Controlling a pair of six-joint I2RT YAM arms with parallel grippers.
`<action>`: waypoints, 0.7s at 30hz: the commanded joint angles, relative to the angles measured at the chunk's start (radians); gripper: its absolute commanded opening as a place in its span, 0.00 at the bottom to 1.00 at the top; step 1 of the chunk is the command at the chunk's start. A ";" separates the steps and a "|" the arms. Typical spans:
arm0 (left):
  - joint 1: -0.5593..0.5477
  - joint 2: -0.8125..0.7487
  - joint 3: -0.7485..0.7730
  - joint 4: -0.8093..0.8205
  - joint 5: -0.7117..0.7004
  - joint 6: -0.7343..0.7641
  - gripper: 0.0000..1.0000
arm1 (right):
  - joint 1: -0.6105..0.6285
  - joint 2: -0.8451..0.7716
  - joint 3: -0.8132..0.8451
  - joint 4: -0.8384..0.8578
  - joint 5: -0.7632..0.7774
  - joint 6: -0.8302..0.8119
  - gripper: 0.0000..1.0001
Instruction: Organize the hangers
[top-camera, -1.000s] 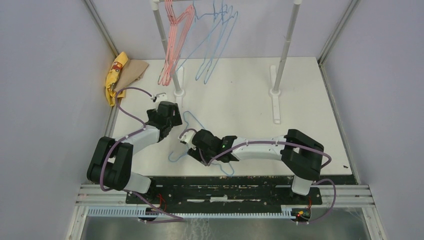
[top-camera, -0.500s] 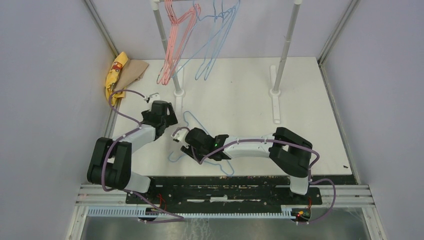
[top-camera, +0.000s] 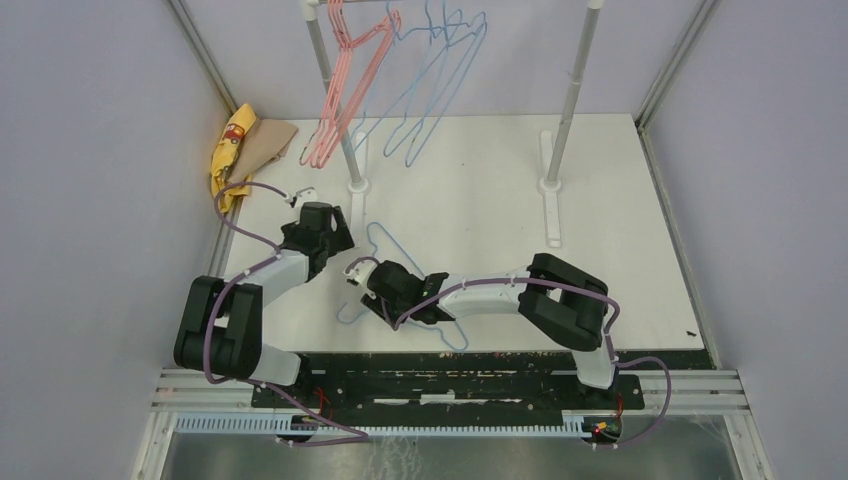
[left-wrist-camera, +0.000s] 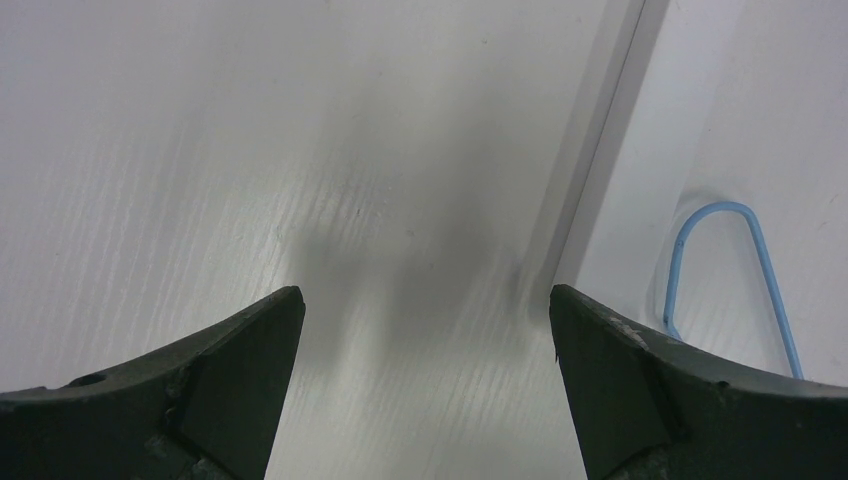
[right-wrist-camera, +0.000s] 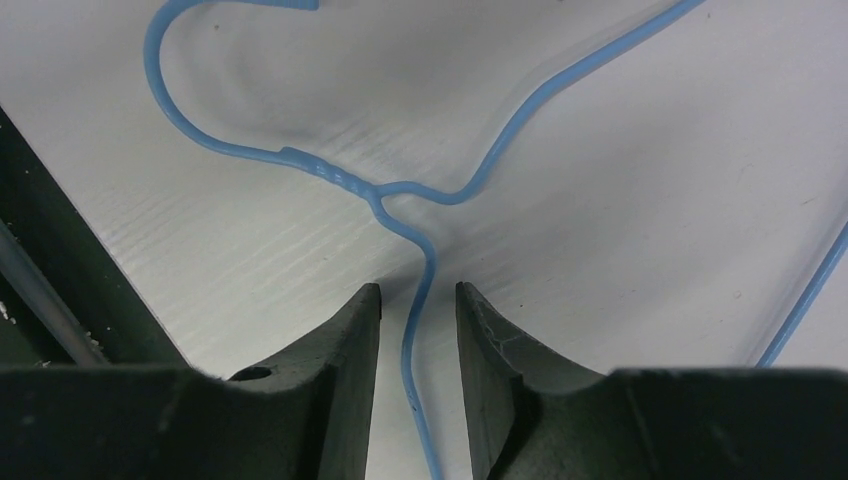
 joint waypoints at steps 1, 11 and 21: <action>0.007 -0.042 -0.007 0.041 0.014 -0.042 0.99 | 0.004 0.033 0.034 0.020 0.049 0.044 0.40; 0.008 -0.056 -0.018 0.050 0.011 -0.044 0.99 | -0.003 0.031 0.007 -0.005 0.136 0.109 0.01; 0.010 -0.078 -0.028 0.056 0.009 -0.046 0.99 | -0.207 -0.394 -0.289 0.082 0.024 0.214 0.01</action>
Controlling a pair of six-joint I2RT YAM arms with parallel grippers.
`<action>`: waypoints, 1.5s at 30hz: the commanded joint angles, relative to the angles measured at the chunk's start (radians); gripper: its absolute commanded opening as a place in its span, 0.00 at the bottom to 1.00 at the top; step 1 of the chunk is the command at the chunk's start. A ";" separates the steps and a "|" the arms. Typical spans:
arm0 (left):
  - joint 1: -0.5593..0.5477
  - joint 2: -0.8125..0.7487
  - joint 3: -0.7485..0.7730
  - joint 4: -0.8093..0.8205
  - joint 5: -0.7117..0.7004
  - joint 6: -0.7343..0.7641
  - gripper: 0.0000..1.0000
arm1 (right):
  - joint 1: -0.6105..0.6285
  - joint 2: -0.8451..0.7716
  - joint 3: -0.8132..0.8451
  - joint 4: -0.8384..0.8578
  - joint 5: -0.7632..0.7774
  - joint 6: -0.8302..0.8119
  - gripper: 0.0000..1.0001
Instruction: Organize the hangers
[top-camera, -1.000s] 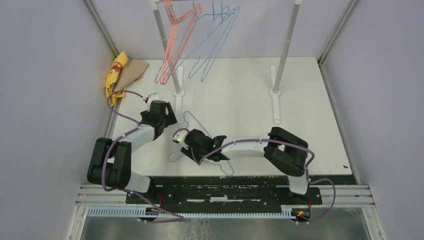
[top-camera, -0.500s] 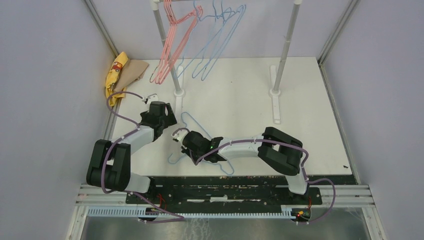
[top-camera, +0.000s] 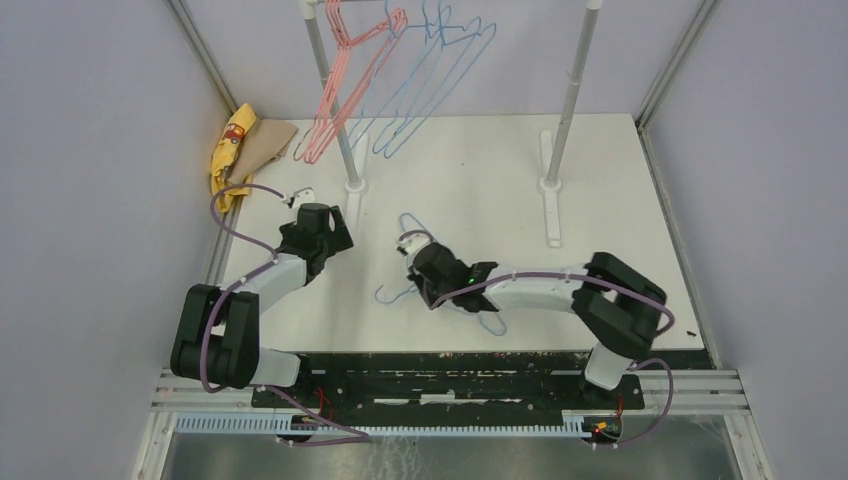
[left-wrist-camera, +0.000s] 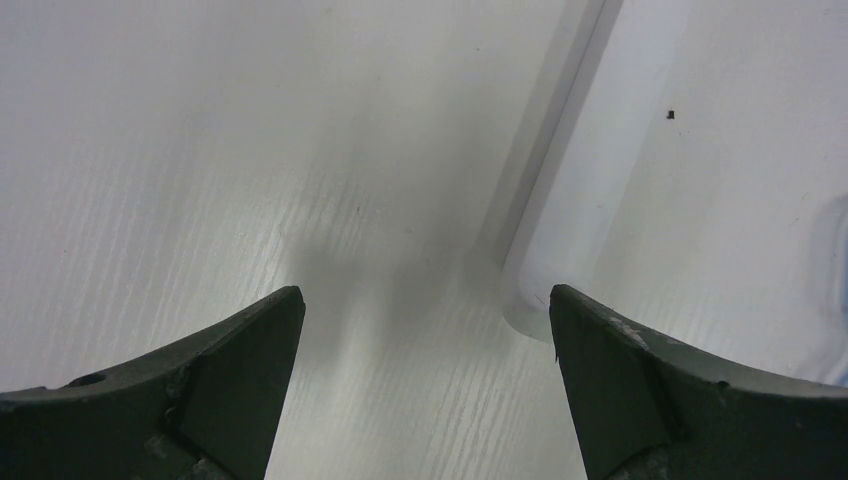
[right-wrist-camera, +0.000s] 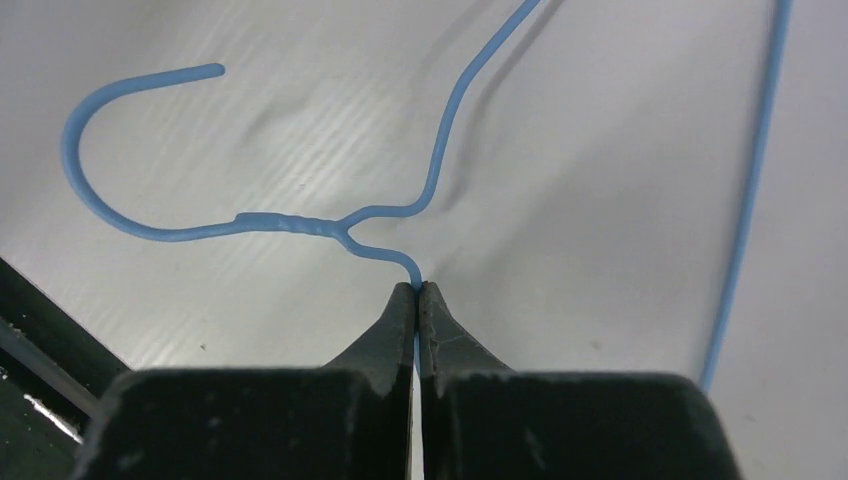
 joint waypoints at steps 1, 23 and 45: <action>0.005 -0.035 -0.005 0.050 -0.004 -0.046 0.99 | -0.131 -0.256 -0.098 0.033 -0.072 0.059 0.01; 0.005 -0.022 -0.007 0.054 0.002 -0.041 0.99 | -0.590 -0.566 0.182 0.034 -0.269 0.246 0.01; 0.006 -0.013 -0.005 0.060 -0.003 -0.039 0.99 | -0.762 -0.201 0.719 0.270 -0.428 0.532 0.01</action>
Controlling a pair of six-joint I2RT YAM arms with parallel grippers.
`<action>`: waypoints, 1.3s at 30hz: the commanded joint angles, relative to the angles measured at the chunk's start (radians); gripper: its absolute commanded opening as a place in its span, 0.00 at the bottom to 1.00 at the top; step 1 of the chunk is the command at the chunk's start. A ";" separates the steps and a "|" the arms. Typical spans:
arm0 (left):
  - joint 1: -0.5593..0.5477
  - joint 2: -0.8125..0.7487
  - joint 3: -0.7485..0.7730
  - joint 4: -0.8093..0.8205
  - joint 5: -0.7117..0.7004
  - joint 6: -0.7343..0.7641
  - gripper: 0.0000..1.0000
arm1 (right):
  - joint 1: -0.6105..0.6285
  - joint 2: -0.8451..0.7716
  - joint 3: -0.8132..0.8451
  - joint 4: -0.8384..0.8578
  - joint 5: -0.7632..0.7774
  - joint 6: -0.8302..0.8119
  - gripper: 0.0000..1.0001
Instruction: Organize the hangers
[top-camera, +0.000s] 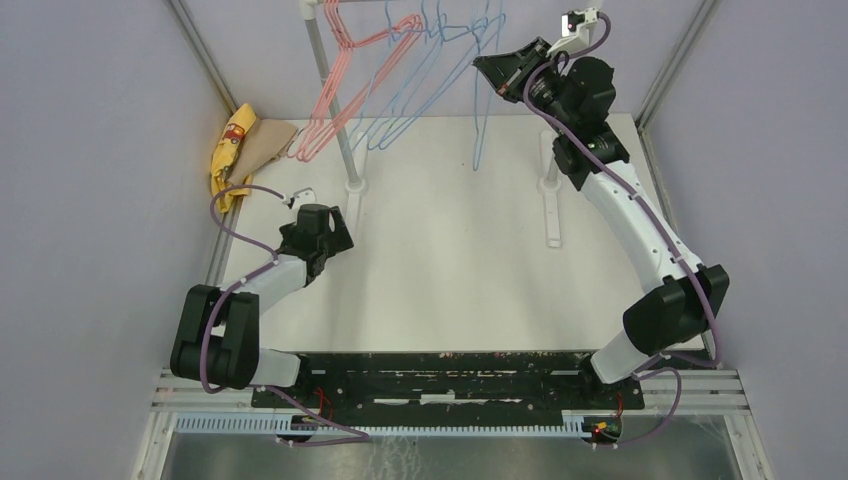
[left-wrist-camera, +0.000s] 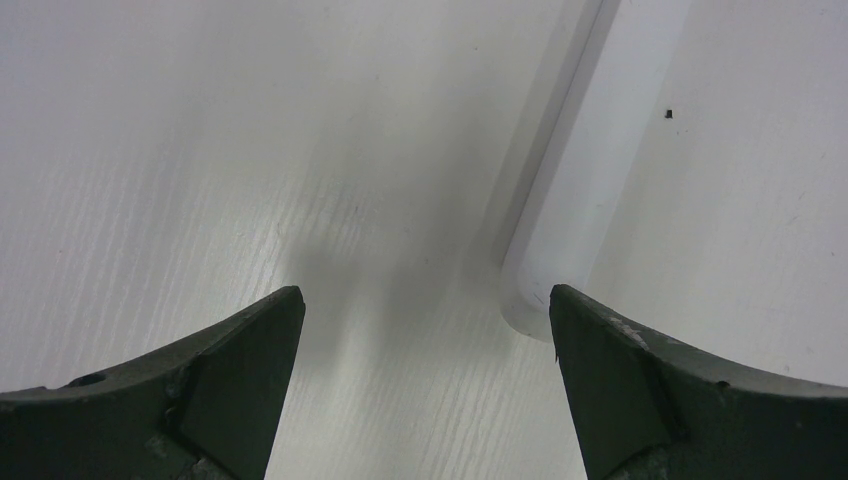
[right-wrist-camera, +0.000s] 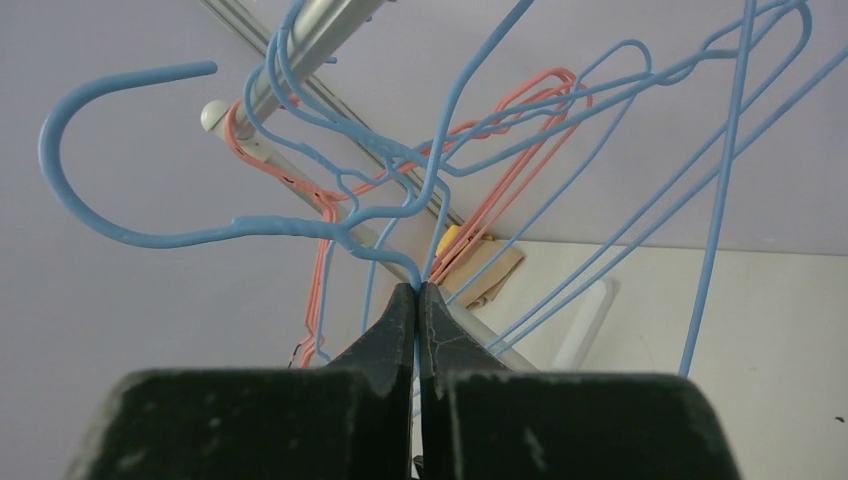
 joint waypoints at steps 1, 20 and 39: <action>0.005 -0.006 0.005 0.045 -0.007 -0.037 0.99 | -0.005 -0.005 0.064 0.094 0.013 0.026 0.01; 0.005 -0.020 0.000 0.038 -0.010 -0.031 0.99 | -0.028 0.217 0.244 -0.013 0.146 0.091 0.01; 0.002 -0.001 0.007 0.053 0.006 -0.029 0.99 | -0.046 -0.090 -0.245 -0.026 0.133 -0.147 1.00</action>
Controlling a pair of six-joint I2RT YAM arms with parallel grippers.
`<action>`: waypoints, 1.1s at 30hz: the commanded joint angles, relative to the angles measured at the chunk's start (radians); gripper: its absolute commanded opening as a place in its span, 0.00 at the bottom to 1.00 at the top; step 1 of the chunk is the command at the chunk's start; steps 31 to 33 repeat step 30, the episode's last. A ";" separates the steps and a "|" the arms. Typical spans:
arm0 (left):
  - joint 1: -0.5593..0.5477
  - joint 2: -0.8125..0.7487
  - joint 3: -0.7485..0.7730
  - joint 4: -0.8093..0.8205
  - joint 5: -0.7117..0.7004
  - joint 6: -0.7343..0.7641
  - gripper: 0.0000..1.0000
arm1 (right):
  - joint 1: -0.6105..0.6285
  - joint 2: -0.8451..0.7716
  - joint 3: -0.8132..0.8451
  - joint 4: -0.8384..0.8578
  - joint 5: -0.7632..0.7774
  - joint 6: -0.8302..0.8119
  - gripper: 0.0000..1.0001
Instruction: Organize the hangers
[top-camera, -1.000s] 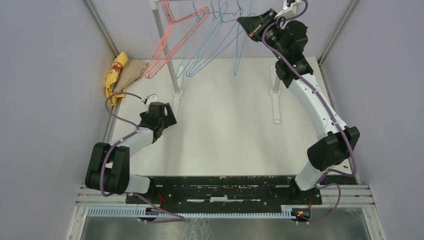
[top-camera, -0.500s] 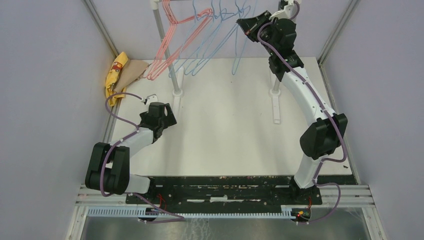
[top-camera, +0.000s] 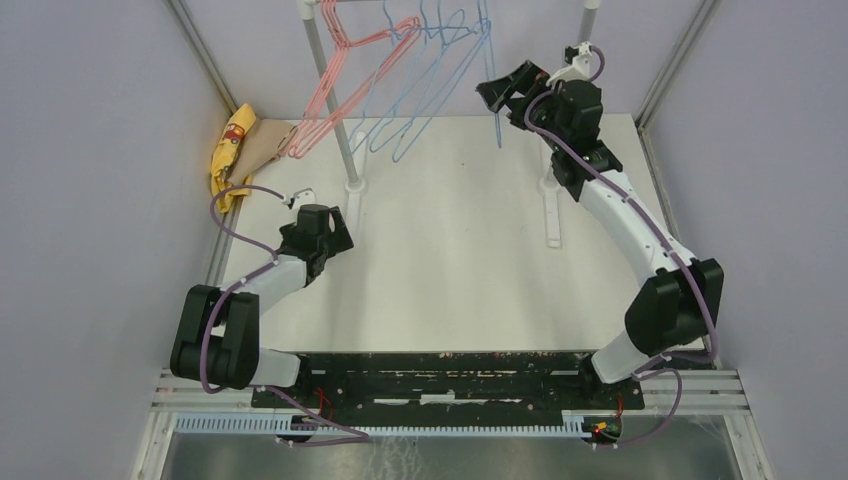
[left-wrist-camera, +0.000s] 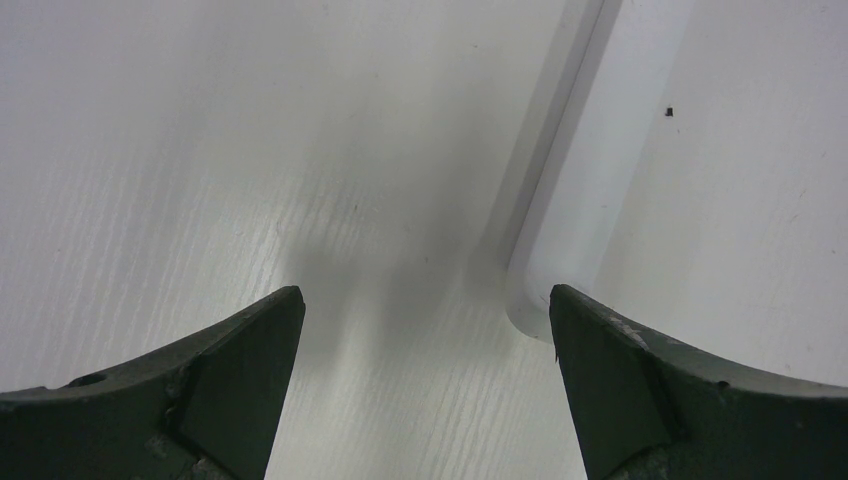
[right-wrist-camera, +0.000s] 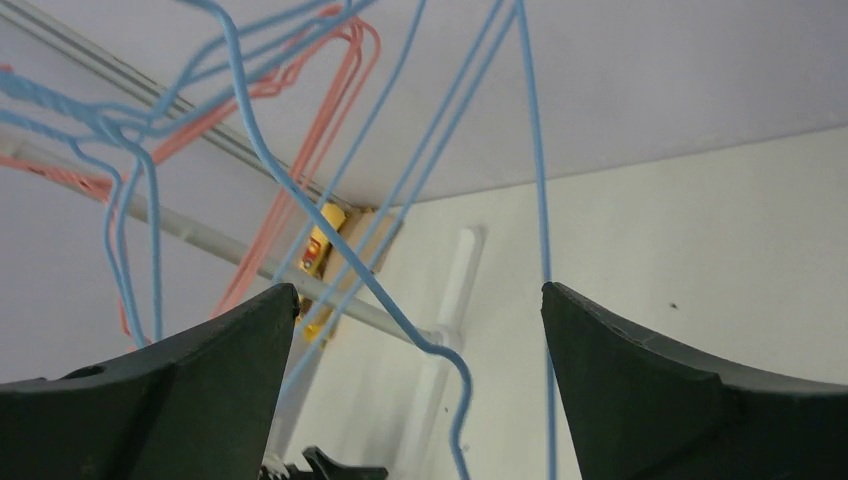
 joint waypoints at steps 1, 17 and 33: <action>0.003 -0.001 0.006 0.057 0.007 -0.028 0.99 | -0.002 -0.138 -0.152 -0.019 0.021 -0.133 1.00; -0.077 0.071 0.039 0.083 0.006 -0.009 0.99 | 0.020 -0.386 -0.720 -0.203 0.381 -0.407 1.00; -0.095 0.040 0.034 0.082 -0.020 0.017 0.99 | 0.020 -0.307 -0.712 -0.221 0.459 -0.405 1.00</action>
